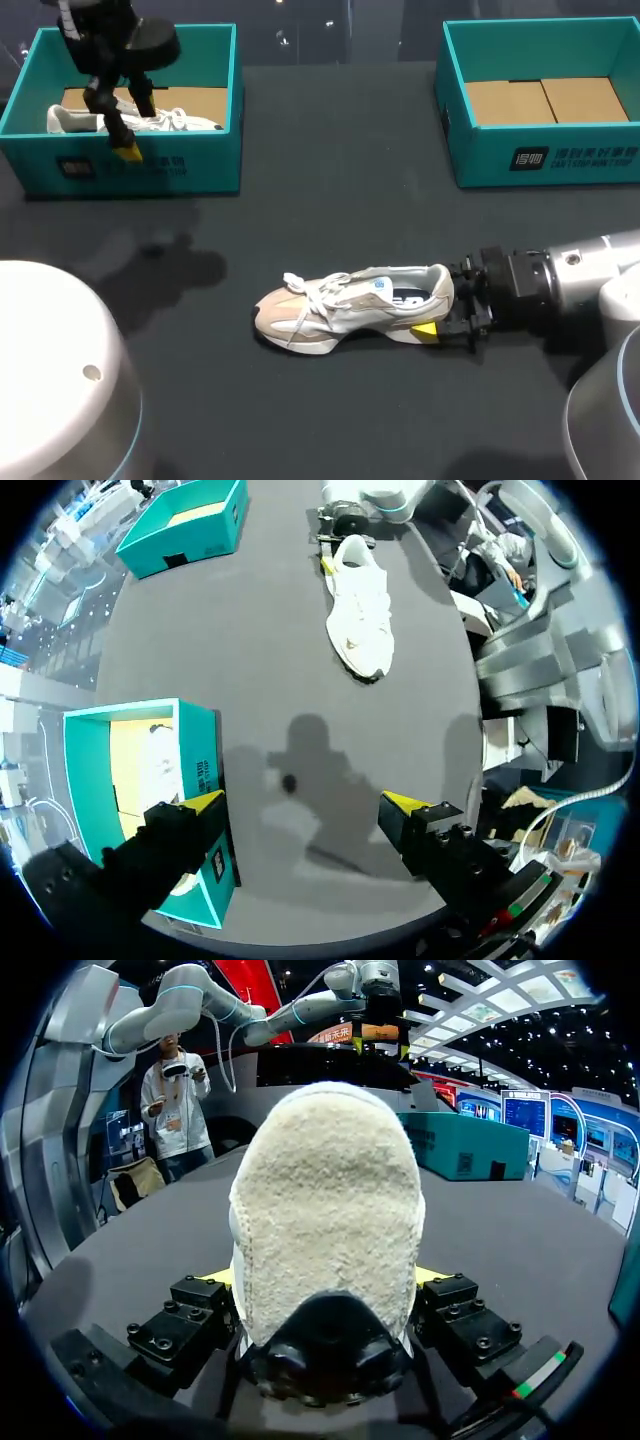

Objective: Take the shoe out of the shoebox, open the shoe tongue, remove and reinsert the insole, then place the shoe into the shoebox

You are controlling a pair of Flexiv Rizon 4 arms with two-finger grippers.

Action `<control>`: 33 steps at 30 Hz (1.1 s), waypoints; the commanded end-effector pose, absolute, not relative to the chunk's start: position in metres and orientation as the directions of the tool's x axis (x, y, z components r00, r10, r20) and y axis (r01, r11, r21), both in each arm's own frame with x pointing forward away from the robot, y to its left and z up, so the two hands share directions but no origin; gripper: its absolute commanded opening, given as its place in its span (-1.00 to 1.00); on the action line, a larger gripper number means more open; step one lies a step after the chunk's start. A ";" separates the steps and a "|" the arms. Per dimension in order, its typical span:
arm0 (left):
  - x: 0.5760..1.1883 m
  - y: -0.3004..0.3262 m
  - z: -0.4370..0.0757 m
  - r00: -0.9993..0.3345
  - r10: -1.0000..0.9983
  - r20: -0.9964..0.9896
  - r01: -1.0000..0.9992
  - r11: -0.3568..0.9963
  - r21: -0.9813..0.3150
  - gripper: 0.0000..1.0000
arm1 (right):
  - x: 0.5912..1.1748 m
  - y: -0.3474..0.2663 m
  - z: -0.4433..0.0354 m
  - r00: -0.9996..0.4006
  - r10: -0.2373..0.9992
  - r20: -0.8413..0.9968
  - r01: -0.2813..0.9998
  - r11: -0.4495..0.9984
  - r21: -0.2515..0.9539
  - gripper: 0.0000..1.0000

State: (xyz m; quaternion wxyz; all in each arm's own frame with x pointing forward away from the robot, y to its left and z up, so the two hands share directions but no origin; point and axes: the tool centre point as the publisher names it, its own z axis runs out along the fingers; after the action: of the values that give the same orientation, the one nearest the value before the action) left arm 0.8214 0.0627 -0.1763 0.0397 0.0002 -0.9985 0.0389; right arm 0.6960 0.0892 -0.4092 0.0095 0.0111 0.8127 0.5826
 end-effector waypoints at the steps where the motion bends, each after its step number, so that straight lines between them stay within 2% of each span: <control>1: 0.813 0.053 -0.175 -0.944 -0.327 -0.036 -0.328 0.944 0.028 1.00 | 0.695 0.089 -0.408 -1.000 0.031 -0.003 0.007 0.324 0.946 -1.00; 12: 0.813 0.053 -0.175 -0.944 -0.327 -0.036 -0.328 0.944 0.028 1.00 | 0.695 0.089 -0.408 -1.000 0.031 -0.003 0.007 0.324 0.946 -1.00; 14: 0.802 0.047 -0.176 -0.923 -0.378 -0.071 -0.378 0.926 -0.010 1.00 | 0.695 0.089 -0.408 -1.000 0.031 -0.003 0.007 0.324 0.946 -1.00; 20: 0.762 0.013 -0.187 -0.777 -0.606 -0.167 -0.617 0.786 0.018 1.00 | 0.695 0.089 -0.408 -1.000 0.031 -0.003 0.007 0.324 0.946 -1.00; 22: 0.757 0.002 -0.186 -0.740 -0.664 -0.112 -0.671 0.740 0.050 1.00 | 0.695 0.089 -0.408 -1.000 0.031 -0.003 0.007 0.324 0.946 -1.00; 27: 0.740 -0.024 -0.190 -0.594 -0.793 -0.138 -0.801 0.598 0.011 1.00 | 0.695 0.089 -0.408 -1.000 0.031 -0.003 0.007 0.324 0.946 -1.00; 29: 0.738 -0.034 -0.191 -0.565 -0.820 -0.093 -0.825 0.562 0.062 1.00 | 0.695 0.089 -0.408 -1.000 0.031 -0.003 0.007 0.324 0.946 -1.00; 32: 0.736 -0.049 -0.195 -0.465 -0.884 -0.052 -0.883 0.460 0.094 1.00 | 0.695 0.089 -0.408 -1.000 0.031 -0.003 0.007 0.324 0.946 -1.00; 33: 0.735 -0.055 -0.198 -0.420 -0.905 -0.073 -0.907 0.416 0.064 1.00 | 0.695 0.089 -0.408 -1.000 0.031 -0.003 0.007 0.324 0.946 -1.00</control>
State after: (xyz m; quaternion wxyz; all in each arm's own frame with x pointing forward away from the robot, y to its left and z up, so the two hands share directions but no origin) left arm 0.7275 -0.0349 -0.1910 -0.0327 0.4511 -0.8915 -0.0240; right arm 0.6960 0.0892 -0.4092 0.0095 0.0111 0.8127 0.5825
